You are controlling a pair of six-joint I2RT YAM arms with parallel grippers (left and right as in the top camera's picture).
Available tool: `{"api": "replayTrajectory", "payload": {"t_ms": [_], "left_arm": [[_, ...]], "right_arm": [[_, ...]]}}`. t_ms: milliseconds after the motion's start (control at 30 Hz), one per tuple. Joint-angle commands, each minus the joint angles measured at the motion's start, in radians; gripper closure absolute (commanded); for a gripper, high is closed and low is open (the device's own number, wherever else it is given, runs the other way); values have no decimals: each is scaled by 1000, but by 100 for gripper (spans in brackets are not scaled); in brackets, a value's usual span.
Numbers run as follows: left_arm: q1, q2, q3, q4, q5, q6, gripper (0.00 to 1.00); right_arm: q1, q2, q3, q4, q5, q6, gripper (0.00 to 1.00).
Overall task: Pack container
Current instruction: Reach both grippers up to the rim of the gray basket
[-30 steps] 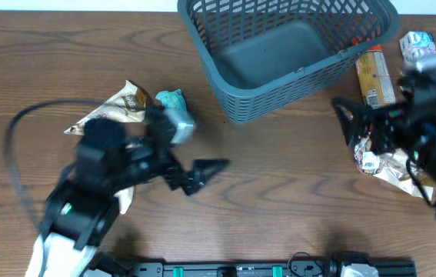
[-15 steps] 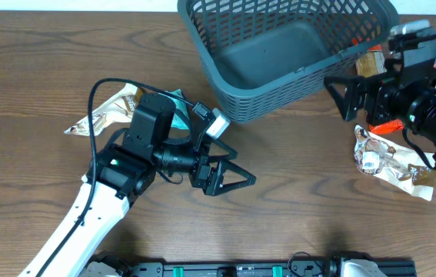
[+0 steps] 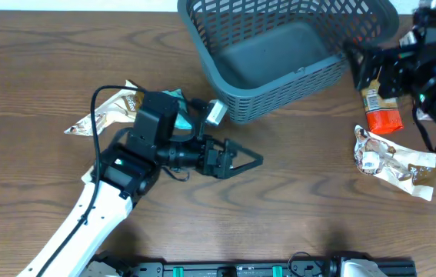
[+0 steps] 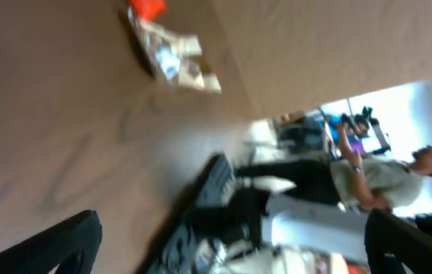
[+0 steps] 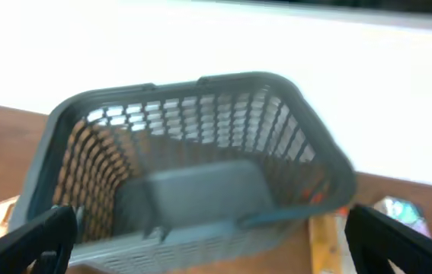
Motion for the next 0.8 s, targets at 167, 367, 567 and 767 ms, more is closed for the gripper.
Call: {"api": "replayTrajectory", "payload": {"t_ms": [167, 367, 567, 767], "left_arm": [[-285, 48, 190, -192, -554, -61, 1], [-322, 153, 389, -444, -679, 39, 1], [-322, 238, 409, -460, -725, 49, 48], [-322, 317, 409, -454, -743, 23, 94]], "right_arm": [[-33, 279, 181, -4, -192, 28, 1], [-33, 518, 419, -99, -351, 43, 30], [-34, 607, 478, -170, -373, 26, 71], [-38, 617, 476, -204, -235, 27, 98]]}}
